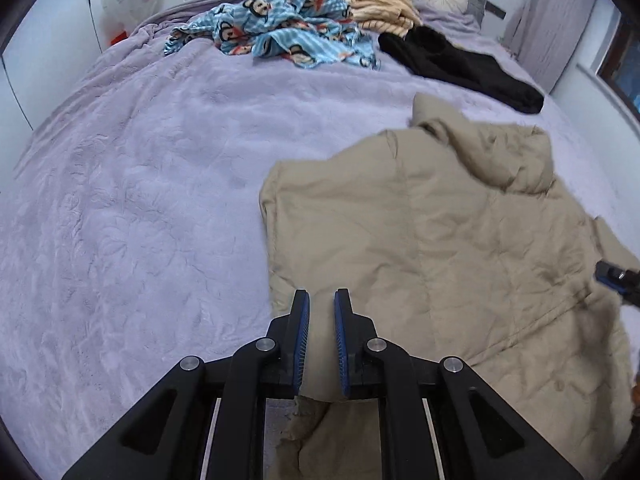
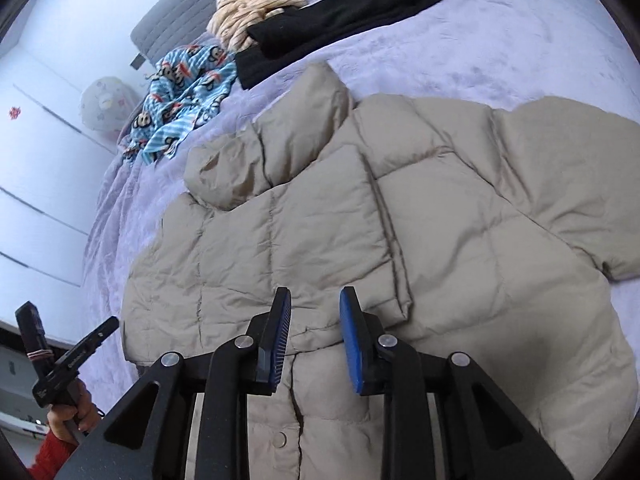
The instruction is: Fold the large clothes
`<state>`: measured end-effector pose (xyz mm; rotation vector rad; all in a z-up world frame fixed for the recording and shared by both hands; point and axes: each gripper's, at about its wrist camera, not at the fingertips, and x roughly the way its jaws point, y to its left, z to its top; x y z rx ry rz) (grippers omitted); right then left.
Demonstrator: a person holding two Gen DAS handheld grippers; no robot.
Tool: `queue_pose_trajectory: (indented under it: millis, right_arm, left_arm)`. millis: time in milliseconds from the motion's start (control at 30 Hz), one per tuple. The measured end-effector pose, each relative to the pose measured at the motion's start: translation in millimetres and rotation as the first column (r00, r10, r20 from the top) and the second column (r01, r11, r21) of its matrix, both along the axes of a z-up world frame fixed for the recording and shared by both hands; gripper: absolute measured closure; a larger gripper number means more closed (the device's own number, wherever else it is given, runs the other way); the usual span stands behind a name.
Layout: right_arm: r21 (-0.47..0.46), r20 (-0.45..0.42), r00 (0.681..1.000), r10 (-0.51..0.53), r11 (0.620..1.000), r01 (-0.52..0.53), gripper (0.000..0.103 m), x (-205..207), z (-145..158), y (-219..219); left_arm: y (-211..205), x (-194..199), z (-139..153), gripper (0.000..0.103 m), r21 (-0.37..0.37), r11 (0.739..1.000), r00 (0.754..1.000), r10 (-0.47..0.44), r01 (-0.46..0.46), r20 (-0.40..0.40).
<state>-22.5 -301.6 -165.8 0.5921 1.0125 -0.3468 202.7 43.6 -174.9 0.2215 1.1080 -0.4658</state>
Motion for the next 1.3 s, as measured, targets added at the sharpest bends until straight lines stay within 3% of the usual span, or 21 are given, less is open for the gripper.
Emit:
queue_pose_trajectory:
  millis: [67, 133, 167, 300, 400, 500, 567, 700, 767, 800, 933, 1167, 1300]
  right_arm:
    - [-0.021, -0.044, 0.999, 0.021, 1.000, -0.022, 0.075, 10, -12, 2]
    - [-0.017, -0.120, 0.993, 0.009, 1.000, -0.011, 0.076, 9, -34, -6]
    - [0.001, -0.143, 0.990, -0.005, 1.000, 0.006, 0.080, 4, -43, -12]
    - [0.048, -0.126, 0.988, -0.090, 0.994, 0.096, 0.084, -35, -38, -37]
    - [0.125, -0.058, 0.990, -0.132, 0.982, 0.138, 0.079, -67, -21, -52]
    - [0.161, -0.031, 0.986, -0.163, 0.973, 0.166, 0.063, -98, -7, -66]
    - [0.169, -0.012, 0.983, -0.184, 0.968, 0.184, 0.039, -117, 2, -74]
    - [0.183, 0.018, 0.972, -0.235, 0.956, 0.228, 0.035, -146, 16, -93]
    - [0.196, 0.030, 0.965, -0.261, 0.948, 0.251, 0.024, -159, 20, -105]
    - [0.199, 0.033, 0.960, -0.277, 0.943, 0.265, 0.023, -167, 21, -113]
    - [0.202, 0.031, 0.940, -0.340, 0.923, 0.327, 0.020, -198, 26, -146]
    - [0.220, 0.041, 0.862, -0.506, 0.846, 0.486, 0.014, -256, 29, -218]
    - [0.283, 0.037, 0.809, -0.587, 0.782, 0.555, 0.013, -282, 23, -265]
  left_arm:
    - [-1, -4, -23, 0.088, 0.048, 0.998, 0.999, 0.040, -0.039, -0.028]
    - [5, -6, -29, 0.088, 0.017, 0.997, 0.997, 0.076, -0.075, -0.032]
    - [6, -5, -27, 0.088, 0.015, 0.996, 0.996, 0.085, -0.084, -0.037]
    - [3, -5, -9, 0.088, 0.064, 0.994, 0.995, 0.097, -0.094, -0.033]
    - [-7, -17, 14, 0.088, 0.082, 0.994, 0.997, 0.072, -0.072, 0.013]
    - [-28, -38, 33, 0.088, 0.083, 0.996, 0.999, 0.030, -0.032, 0.035]
    - [-46, -55, 42, 0.088, 0.071, 0.997, 0.999, 0.007, -0.010, 0.040]
    - [-88, -91, 52, 0.088, 0.031, 0.999, 0.999, -0.033, 0.031, 0.042]
    - [-111, -107, 51, 0.039, 0.036, 0.998, 0.998, -0.054, 0.053, 0.037]
    - [-121, -117, 52, 0.000, 0.040, 0.998, 0.998, -0.052, 0.050, 0.045]
    - [-165, -148, 59, 0.000, 0.074, 0.993, 0.990, -0.103, 0.096, 0.098]
    - [-219, -164, 46, 0.000, 0.130, 0.985, 0.994, -0.113, 0.112, -0.005]
    - [-236, -175, 49, 0.000, 0.105, 0.987, 0.993, -0.116, 0.118, -0.027]
